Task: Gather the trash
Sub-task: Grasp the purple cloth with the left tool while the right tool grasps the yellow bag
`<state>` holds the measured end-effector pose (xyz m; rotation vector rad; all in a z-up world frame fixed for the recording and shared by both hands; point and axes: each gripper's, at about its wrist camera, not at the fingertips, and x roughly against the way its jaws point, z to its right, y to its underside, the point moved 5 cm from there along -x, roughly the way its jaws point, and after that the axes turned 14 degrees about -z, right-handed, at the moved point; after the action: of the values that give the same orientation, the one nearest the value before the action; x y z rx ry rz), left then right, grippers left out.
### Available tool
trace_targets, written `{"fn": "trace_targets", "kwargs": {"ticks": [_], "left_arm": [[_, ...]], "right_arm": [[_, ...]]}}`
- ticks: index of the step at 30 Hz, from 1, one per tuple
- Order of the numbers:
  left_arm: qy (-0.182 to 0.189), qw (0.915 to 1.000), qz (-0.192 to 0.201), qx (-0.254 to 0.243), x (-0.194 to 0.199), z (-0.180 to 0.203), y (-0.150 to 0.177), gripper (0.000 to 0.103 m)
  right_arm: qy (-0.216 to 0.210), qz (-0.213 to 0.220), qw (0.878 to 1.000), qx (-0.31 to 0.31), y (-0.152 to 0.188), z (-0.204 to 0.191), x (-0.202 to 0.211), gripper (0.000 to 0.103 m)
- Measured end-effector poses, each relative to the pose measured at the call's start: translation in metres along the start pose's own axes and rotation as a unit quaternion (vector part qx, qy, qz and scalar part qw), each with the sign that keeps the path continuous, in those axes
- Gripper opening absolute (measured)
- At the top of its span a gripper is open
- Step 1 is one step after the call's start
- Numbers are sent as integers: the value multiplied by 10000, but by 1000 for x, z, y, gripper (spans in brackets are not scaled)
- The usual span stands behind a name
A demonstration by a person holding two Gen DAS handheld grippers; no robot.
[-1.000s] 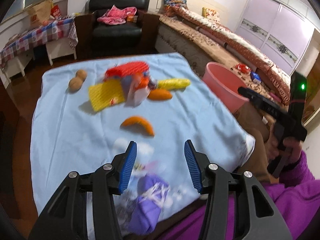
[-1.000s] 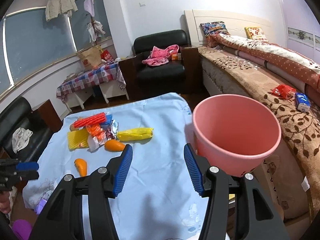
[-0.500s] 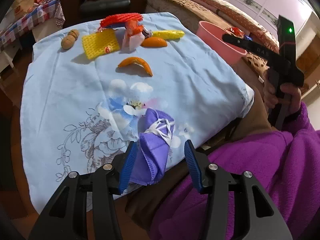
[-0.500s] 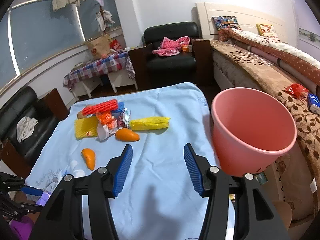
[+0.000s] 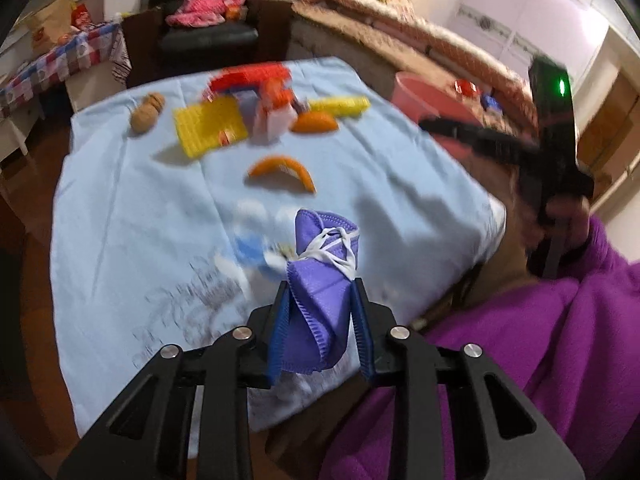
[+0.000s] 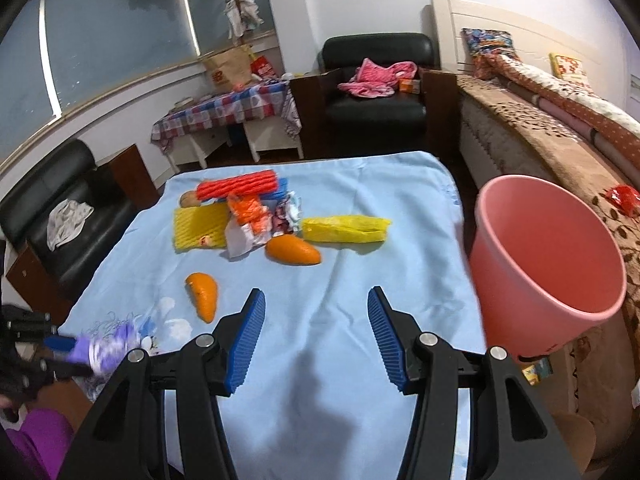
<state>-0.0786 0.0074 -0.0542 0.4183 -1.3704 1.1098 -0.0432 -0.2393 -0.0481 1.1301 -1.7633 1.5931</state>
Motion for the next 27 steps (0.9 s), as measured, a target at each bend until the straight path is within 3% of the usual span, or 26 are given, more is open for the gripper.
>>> {"fn": "trace_targets", "kwargs": {"ticks": [8, 16, 27], "left_arm": [[198, 9974, 604, 335, 17, -17, -35, 30], [429, 9947, 676, 649, 6, -37, -62, 30], [424, 9939, 619, 813, -9, -46, -83, 30]], "right_arm": [[115, -46, 9998, 184, -29, 5, -22, 53], [450, -338, 9949, 836, -71, 13, -62, 53], [812, -955, 9775, 1695, -93, 23, -129, 53]]}}
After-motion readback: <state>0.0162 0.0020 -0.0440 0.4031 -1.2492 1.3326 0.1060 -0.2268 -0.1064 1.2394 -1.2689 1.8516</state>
